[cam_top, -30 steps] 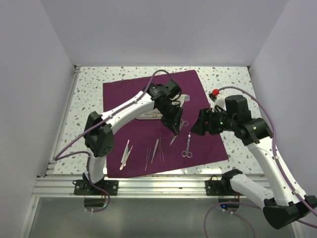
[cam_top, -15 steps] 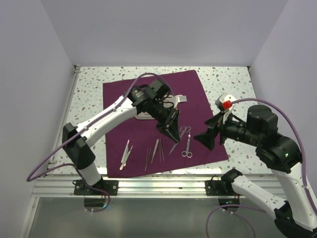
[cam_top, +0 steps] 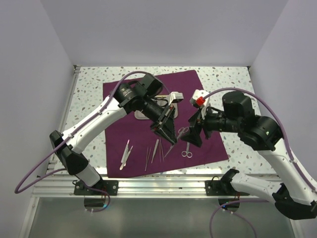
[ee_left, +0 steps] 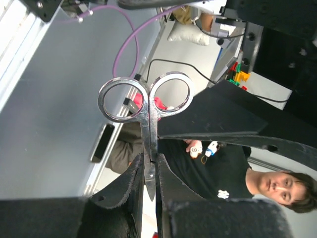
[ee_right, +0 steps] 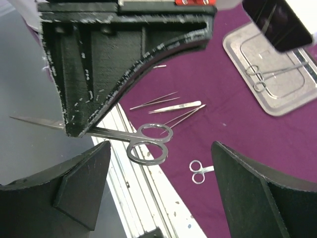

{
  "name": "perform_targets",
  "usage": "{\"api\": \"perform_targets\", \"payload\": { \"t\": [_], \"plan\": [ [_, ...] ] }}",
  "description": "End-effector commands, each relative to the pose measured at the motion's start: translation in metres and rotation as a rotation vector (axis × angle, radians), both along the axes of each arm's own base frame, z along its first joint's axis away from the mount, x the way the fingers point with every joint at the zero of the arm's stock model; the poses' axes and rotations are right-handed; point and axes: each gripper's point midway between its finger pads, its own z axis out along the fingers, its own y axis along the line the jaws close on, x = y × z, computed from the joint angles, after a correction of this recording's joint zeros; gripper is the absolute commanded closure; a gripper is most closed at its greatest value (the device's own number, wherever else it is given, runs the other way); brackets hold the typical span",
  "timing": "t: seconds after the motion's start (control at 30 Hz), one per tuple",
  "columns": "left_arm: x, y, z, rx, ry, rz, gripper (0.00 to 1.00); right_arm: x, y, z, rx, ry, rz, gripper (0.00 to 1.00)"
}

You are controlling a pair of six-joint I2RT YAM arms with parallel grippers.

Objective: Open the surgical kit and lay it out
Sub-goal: Place the medical item in the surgical kit.

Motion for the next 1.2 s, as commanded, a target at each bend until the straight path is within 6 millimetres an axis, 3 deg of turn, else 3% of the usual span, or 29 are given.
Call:
{"api": "perform_targets", "payload": {
  "t": [0.0, 0.33, 0.7, 0.97, 1.17],
  "plan": [
    [-0.019, 0.015, 0.019, -0.016, 0.052, -0.037, 1.00, 0.000, 0.010, 0.031, 0.055, -0.101, 0.050, 0.14],
    [-0.018, 0.013, 0.031, -0.045, 0.061, -0.019, 1.00, -0.014, 0.037, 0.032, 0.081, -0.085, 0.170, 0.13],
    [-0.021, 0.018, 0.023, 0.000, 0.082, -0.033, 1.00, -0.019, 0.015, 0.030, 0.058, -0.159, 0.111, 0.11],
    [-0.018, 0.015, 0.026, 0.003, 0.074, -0.034, 1.00, -0.028, 0.027, 0.023, 0.065, -0.110, 0.176, 0.10],
    [-0.015, 0.013, 0.026, 0.010, 0.078, -0.029, 1.00, -0.024, 0.038, 0.015, 0.035, -0.100, 0.188, 0.10]
  ]
}}
